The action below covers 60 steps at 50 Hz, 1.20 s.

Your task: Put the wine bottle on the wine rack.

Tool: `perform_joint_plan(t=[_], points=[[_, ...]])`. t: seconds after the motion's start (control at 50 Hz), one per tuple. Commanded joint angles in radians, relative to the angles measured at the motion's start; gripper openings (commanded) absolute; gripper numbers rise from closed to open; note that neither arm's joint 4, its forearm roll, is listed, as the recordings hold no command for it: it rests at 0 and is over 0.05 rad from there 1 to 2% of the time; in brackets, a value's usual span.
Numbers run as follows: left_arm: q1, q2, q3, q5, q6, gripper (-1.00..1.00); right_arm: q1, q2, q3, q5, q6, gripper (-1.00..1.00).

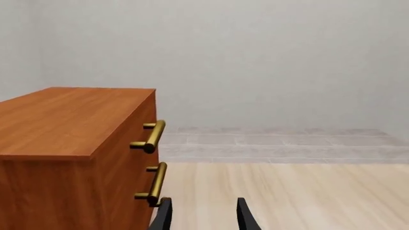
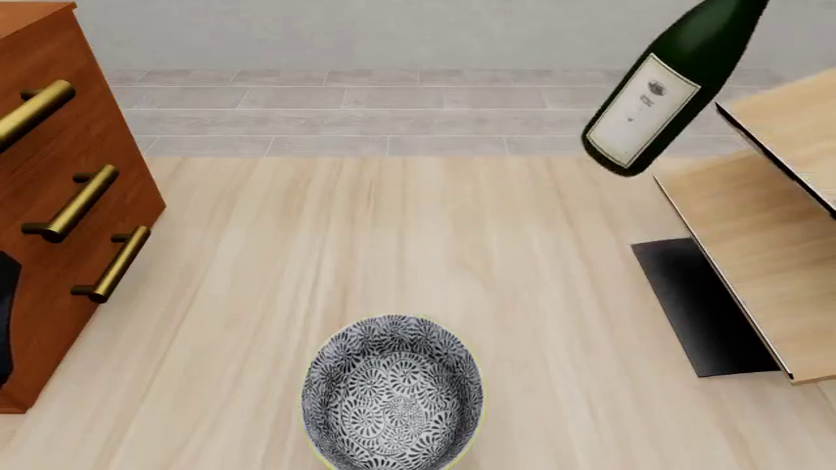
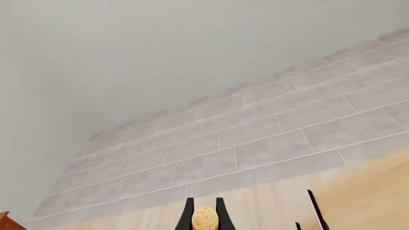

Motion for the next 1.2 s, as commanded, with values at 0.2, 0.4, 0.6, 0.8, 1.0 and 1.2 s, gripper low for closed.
perform_joint_plan(t=[0.2,0.4,0.6,0.8,1.0,1.2], points=[[-0.025,0.000,-0.006,-0.005,-0.003,1.00,-0.193,-0.047,-0.050,0.111,0.046,-1.00],[-0.035,0.000,-0.001,-0.010,-0.002,1.00,-0.275,-0.059,-0.011,0.103,0.056,-1.00],[-0.045,0.000,0.011,-0.018,-0.002,1.00,-0.337,-0.056,0.000,0.103,0.070,-1.00],[-0.045,0.000,0.015,-0.019,-0.004,1.00,-0.382,-0.054,0.006,0.110,0.079,-1.00],[-0.057,0.000,0.018,-0.023,-0.003,1.00,-0.427,-0.063,-0.001,0.127,0.093,-1.00],[-0.061,0.000,0.014,-0.019,-0.001,1.00,-0.479,-0.050,-0.035,0.146,0.096,-1.00]])
